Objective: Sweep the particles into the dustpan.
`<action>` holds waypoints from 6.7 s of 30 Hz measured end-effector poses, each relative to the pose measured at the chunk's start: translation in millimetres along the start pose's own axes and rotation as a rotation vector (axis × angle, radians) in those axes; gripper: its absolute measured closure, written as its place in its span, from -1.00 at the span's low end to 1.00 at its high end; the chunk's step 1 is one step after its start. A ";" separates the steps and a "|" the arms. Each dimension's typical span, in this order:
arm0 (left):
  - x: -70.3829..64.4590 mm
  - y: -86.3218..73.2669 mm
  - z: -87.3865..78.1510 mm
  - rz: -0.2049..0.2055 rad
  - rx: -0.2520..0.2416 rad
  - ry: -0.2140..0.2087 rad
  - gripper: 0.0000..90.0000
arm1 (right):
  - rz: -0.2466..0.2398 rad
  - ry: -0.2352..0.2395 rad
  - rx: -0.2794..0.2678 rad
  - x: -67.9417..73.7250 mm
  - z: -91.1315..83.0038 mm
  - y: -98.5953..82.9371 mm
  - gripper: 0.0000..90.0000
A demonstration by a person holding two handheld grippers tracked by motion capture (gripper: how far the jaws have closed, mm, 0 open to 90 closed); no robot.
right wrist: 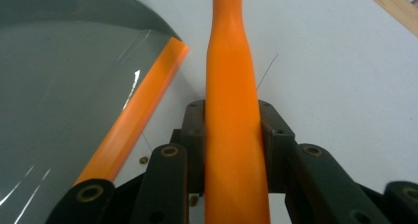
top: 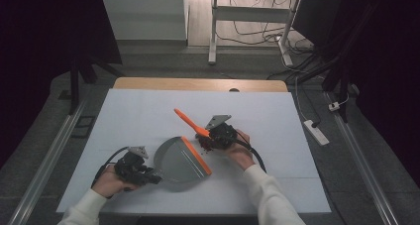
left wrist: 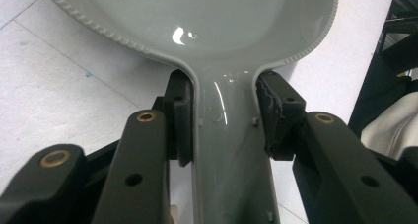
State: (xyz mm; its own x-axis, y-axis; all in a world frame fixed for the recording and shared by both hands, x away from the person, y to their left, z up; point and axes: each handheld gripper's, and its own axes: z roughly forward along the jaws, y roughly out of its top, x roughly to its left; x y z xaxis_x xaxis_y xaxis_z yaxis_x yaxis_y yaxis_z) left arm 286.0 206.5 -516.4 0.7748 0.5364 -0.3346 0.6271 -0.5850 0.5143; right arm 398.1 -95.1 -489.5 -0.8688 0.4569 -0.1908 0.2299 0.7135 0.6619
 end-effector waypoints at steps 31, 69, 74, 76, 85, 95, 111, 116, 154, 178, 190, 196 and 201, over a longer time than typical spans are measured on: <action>0.1 0.1 0.8 0.002 0.004 -0.002 0.36 | -0.018 0.043 -0.032 13.7 4.2 5.8 0.55; -0.3 -0.1 1.3 0.004 0.006 0.000 0.36 | 0.088 -0.002 -0.081 2.2 -14.6 0.9 0.55; -0.4 -0.1 1.4 0.004 0.006 0.000 0.36 | 0.136 -0.045 -0.063 -3.0 -9.3 -5.4 0.55; -0.4 -0.1 1.4 0.004 0.006 0.000 0.36 | 0.148 -0.053 -0.057 -4.3 -6.5 -5.9 0.55; -0.4 -0.1 1.4 0.004 0.007 0.000 0.36 | 0.121 -0.021 -0.036 5.9 0.4 -0.8 0.55; -0.3 -0.1 1.5 0.004 0.007 0.000 0.36 | 0.092 0.079 -0.060 28.0 4.2 10.8 0.55; -0.3 -0.2 1.6 0.005 0.008 0.001 0.36 | 0.153 0.059 -0.148 14.8 -17.0 11.9 0.55; -0.6 -0.3 1.2 0.004 0.006 0.000 0.36 | 0.188 0.006 -0.147 8.7 -20.3 5.4 0.55; -1.9 -2.9 -2.0 0.007 0.010 0.004 0.36 | 0.193 -0.026 -0.113 38.3 -8.6 -11.4 0.55; -1.4 -2.9 -2.0 0.011 0.015 0.004 0.36 | 0.222 0.103 -0.189 57.9 -9.9 -0.4 0.55; -1.1 -3.0 -1.8 0.011 0.015 0.003 0.36 | 0.246 0.031 -0.215 38.0 -24.7 -4.5 0.55; -1.1 -3.1 -1.5 0.012 0.015 0.003 0.36 | 0.261 -0.022 -0.183 25.7 -22.2 -13.3 0.55; -1.1 -2.9 -1.3 0.011 0.016 0.004 0.36 | 0.258 -0.080 -0.163 14.3 -17.1 -16.9 0.55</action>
State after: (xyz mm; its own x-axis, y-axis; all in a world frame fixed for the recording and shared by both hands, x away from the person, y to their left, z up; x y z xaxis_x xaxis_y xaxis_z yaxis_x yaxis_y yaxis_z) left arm 283.3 208.4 -516.6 0.7810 0.5328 -0.3258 0.6201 -0.6001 0.5053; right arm 374.3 -109.7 -491.0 -0.7522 0.6568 -0.0530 0.3595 0.4764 0.8024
